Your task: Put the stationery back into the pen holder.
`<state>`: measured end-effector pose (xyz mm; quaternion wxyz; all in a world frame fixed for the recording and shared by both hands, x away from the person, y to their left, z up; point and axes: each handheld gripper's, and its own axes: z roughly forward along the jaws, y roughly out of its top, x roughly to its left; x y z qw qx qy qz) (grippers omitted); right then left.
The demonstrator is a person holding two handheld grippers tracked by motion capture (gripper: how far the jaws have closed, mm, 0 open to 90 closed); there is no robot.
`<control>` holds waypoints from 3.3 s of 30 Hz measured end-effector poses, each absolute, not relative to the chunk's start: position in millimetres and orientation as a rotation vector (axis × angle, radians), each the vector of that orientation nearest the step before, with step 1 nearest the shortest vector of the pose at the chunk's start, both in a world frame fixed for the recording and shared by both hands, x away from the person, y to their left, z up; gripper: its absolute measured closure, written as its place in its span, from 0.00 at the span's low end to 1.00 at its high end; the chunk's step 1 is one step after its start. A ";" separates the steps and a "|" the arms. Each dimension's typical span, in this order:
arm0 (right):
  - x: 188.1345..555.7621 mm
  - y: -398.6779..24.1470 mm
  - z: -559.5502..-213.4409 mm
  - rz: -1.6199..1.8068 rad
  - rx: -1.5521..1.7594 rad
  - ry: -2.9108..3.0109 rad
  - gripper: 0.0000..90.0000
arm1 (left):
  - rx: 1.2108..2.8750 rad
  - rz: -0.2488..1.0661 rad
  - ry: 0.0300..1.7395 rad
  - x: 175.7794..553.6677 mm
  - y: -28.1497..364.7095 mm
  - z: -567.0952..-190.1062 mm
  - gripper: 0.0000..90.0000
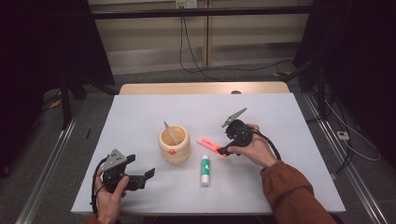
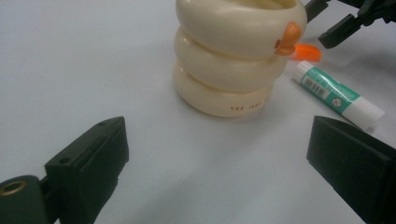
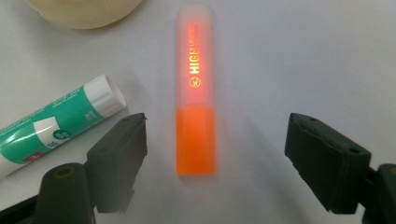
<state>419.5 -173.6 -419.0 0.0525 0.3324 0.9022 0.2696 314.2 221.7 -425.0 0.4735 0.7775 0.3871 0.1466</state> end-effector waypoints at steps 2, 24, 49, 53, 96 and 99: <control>422.5 -168.4 -421.0 0.765 1.005 2.779 0.25 | 1.903 0.356 0.945 314.2 221.5 -425.1 0.06; 427.9 -142.3 -431.3 0.586 0.904 2.856 0.60 | 1.910 0.359 0.939 314.3 220.6 -425.2 0.06; 432.0 -138.8 -429.9 0.545 0.928 2.866 0.75 | 1.908 0.365 0.940 313.8 220.2 -424.8 0.06; 432.6 -138.5 -429.4 0.540 0.936 2.865 0.75 | 1.906 0.364 0.942 314.3 220.8 -425.1 0.06; 391.8 -196.3 -397.8 0.764 1.024 2.856 0.75 | 1.936 0.365 0.849 304.7 209.4 -420.2 0.06; 388.8 -199.8 -397.1 0.765 1.022 2.858 0.75 | 1.932 0.364 0.825 301.9 207.8 -418.0 0.06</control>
